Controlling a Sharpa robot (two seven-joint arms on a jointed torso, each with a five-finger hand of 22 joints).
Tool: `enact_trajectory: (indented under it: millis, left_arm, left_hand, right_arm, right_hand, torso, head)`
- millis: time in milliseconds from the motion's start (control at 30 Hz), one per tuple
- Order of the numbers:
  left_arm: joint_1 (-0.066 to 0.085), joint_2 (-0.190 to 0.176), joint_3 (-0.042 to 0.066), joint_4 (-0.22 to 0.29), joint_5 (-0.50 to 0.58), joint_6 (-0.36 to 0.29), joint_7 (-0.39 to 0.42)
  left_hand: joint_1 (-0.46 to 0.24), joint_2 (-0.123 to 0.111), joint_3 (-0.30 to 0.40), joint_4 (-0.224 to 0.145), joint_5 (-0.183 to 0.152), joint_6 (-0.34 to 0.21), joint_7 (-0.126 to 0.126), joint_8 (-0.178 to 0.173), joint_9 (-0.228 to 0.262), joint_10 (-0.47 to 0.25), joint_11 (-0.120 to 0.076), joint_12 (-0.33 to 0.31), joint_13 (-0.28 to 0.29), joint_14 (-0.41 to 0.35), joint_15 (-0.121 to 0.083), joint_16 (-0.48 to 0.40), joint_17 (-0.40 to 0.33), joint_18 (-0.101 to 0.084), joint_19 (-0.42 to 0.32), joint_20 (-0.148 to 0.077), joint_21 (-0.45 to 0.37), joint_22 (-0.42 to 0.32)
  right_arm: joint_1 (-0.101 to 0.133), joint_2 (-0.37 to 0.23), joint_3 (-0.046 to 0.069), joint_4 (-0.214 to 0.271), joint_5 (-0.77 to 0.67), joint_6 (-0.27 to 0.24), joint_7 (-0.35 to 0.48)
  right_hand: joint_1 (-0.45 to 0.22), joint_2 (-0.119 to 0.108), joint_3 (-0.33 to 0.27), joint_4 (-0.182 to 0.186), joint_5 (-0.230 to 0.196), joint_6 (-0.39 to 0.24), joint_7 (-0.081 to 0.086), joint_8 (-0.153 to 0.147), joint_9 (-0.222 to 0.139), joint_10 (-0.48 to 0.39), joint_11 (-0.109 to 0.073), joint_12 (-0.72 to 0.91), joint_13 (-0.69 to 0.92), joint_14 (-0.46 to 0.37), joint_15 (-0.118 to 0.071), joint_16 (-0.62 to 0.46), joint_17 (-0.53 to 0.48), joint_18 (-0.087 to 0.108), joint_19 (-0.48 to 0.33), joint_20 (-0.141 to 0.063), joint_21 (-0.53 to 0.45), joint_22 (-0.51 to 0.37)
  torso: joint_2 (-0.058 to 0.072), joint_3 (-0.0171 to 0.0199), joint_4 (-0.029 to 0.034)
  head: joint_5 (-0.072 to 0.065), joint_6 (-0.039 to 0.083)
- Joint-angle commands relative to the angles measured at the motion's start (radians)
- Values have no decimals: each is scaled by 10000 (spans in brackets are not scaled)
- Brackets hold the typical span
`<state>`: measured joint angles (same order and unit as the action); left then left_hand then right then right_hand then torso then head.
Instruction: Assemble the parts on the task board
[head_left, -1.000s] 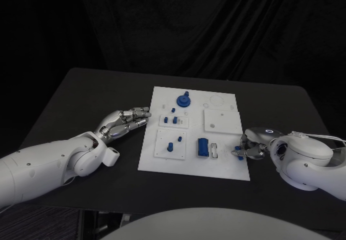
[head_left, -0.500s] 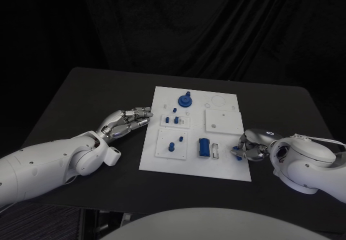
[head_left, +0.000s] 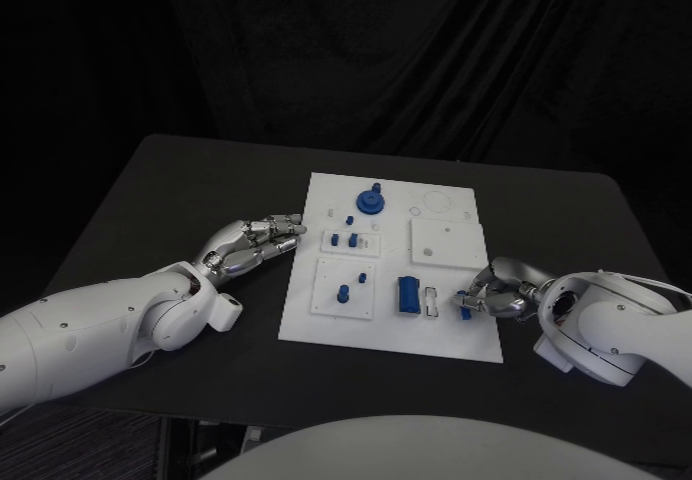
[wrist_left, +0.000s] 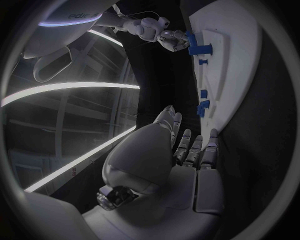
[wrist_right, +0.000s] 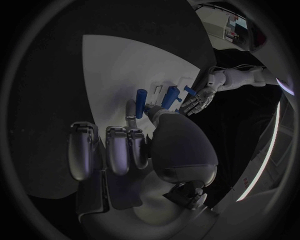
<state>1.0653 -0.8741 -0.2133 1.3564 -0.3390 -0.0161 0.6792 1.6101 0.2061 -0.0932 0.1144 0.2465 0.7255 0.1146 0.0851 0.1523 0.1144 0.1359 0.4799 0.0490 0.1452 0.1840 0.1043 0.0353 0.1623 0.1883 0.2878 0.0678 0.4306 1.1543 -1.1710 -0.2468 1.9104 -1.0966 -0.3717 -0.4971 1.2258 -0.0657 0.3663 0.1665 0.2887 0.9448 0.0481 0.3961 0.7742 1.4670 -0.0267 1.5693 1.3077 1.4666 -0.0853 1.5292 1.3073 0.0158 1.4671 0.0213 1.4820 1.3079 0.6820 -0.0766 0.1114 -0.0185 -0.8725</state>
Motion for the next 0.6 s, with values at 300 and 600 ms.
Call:
enact_trajectory:
  millis: [300,600]
  left_arm:
    - [-24,35,8,-5,42,146,865]
    - [-28,53,8,-7,42,155,856]
  left_hand:
    - [26,60,72,-10,50,27,47,26,7,24,37,-4,7,61,24,33,12,89,-4,-3,21,-21]
    - [28,62,75,-10,50,23,51,25,6,23,41,-6,7,64,25,36,13,88,-7,-3,19,-26]
  right_arm:
    - [52,234,6,-31,2096,-612,346]
    - [60,549,10,-199,2539,-644,443]
  right_hand:
    - [-337,19,1040,-910,-59,-24,-55,84,31,1038,2,14,2631,868,-23,13,1760,82,627,21,-4,2311]
    - [-391,24,1025,-897,-67,-34,-53,86,40,1038,4,14,2631,861,-22,-1,1729,90,614,22,-31,2301]
  torso:
    - [3,1,-4]
    - [3,1,-5]
  head:
    - [-20,-1]
    - [-30,-1]
